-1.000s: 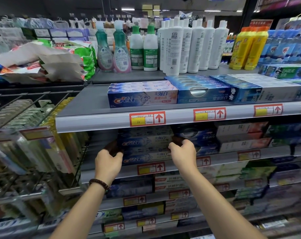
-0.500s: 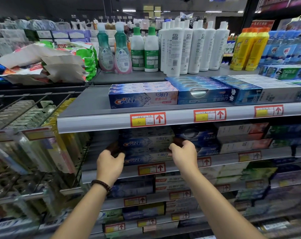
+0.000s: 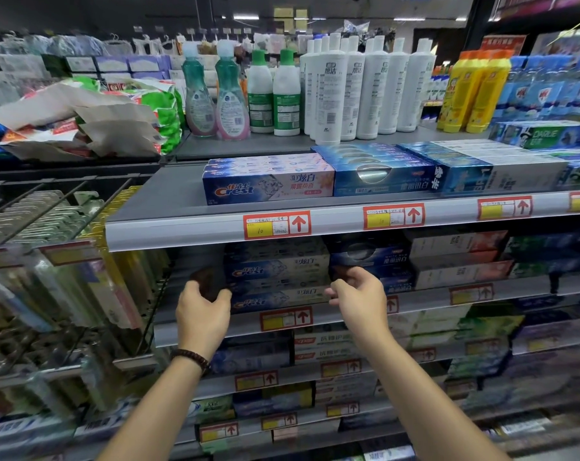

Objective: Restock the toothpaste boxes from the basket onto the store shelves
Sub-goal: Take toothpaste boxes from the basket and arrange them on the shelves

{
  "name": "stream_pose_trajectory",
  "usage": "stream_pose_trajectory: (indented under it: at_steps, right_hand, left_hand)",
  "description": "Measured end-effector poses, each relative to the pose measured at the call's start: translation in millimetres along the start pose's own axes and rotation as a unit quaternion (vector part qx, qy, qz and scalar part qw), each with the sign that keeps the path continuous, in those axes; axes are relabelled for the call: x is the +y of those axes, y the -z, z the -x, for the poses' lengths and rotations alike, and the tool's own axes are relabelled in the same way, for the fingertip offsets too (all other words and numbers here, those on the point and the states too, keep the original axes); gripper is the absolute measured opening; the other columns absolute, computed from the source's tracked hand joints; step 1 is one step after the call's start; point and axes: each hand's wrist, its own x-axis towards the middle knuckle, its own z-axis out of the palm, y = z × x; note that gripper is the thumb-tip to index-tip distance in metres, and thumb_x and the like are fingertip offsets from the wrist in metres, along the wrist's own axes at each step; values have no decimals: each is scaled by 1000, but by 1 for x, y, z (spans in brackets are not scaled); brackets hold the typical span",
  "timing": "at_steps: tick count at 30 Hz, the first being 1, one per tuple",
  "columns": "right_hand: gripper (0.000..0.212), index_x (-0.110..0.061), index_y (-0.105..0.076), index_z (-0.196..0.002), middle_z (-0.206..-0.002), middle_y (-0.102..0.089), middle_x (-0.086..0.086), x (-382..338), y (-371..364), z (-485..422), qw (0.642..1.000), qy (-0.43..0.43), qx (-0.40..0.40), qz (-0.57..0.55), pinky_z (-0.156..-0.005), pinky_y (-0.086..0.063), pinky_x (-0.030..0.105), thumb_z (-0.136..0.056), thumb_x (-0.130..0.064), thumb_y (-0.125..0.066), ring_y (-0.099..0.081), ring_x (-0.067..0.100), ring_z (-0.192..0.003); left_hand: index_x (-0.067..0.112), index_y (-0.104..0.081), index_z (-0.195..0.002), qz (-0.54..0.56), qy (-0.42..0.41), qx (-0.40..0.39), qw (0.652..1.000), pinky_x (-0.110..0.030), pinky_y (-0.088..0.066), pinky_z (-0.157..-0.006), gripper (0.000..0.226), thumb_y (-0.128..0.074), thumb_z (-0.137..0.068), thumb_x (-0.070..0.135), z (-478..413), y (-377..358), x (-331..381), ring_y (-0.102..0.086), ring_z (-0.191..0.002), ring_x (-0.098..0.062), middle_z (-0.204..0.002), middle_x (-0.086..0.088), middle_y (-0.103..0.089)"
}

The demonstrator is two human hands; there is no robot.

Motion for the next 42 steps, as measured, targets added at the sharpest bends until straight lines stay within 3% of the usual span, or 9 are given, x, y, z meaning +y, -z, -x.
stream_pose_trajectory:
  at_steps: [5,8,13,17,24,29,34,39,42]
  right_hand:
    - [22,-20,-69,-121,-101,-77,1,6,14,7,999,-6,0,-33,-83,-66,40,-101,-11,-67,-77,14,-90]
    - [19,-25,-72,-115,-99,-78,1,12,24,14,999,-6,-6,-37,-84,-65,41,-100,-13,-69,-77,13,-88]
    - [17,-25,-75,-109,-96,-81,0,20,42,29,1000,-3,-13,-25,-82,-63,39,-98,-12,-72,-78,14,-89]
    - [16,-20,-75,-108,-98,-80,4,23,57,44,999,-12,0,-34,-76,-61,31,-99,-8,-70,-78,17,-90]
    - [14,-15,-74,-105,-96,-79,13,24,75,76,998,-32,43,-31,-69,-57,34,-99,-5,-68,-75,19,-82]
    - [15,-20,-75,-103,-94,-80,4,34,91,104,996,-29,79,4,-66,-58,28,-97,-7,-70,-77,18,-84]
    - [15,-17,-76,-103,-90,-80,7,53,107,138,991,-44,129,7,-74,-63,38,-97,-5,-70,-78,22,-82]
    - [16,-14,-76,-103,-91,-79,11,70,122,176,981,-70,181,-10,-68,-61,34,-97,-1,-67,-77,25,-83]
    - [19,-16,-76,-101,-91,-79,9,75,131,193,975,-75,207,-9,-65,-58,30,-97,0,-66,-77,25,-80]
  left_hand:
    - [20,-52,-112,46,-66,24,996,-40,-52,-78,28,-74,-95,22,19,2,4,-61,-84,-21,-108,-7,-63]
    - [21,-59,-114,123,-93,5,988,-28,-54,-78,21,-71,-97,13,38,0,12,-65,-89,-13,-103,0,-67]
    - [28,-61,-106,162,-81,-98,978,-39,-60,-73,12,-64,-103,17,63,-15,15,-71,-80,-21,-94,-3,-71]
    - [31,-65,-102,143,-74,-174,972,-43,-61,-78,9,-64,-103,21,80,-29,17,-72,-89,-17,-97,0,-74]
    - [25,-67,-103,131,-72,-284,947,-30,-57,-70,7,-61,-105,24,103,-43,22,-73,-78,-7,-96,3,-76]
    - [26,-68,-101,128,-61,-351,926,-35,-59,-74,8,-61,-105,25,118,-53,16,-73,-78,-11,-92,5,-76]
    - [25,-68,-100,124,-65,-413,900,-28,-57,-72,7,-63,-103,21,140,-65,8,-74,-80,-13,-95,1,-76]
    - [23,-68,-99,111,-67,-462,878,-32,-59,-70,7,-64,-103,19,167,-76,-2,-75,-79,-18,-89,2,-78]
    - [22,-69,-99,109,-81,-485,864,-41,-62,-80,7,-64,-102,17,181,-83,-3,-75,-78,-17,-89,3,-78]
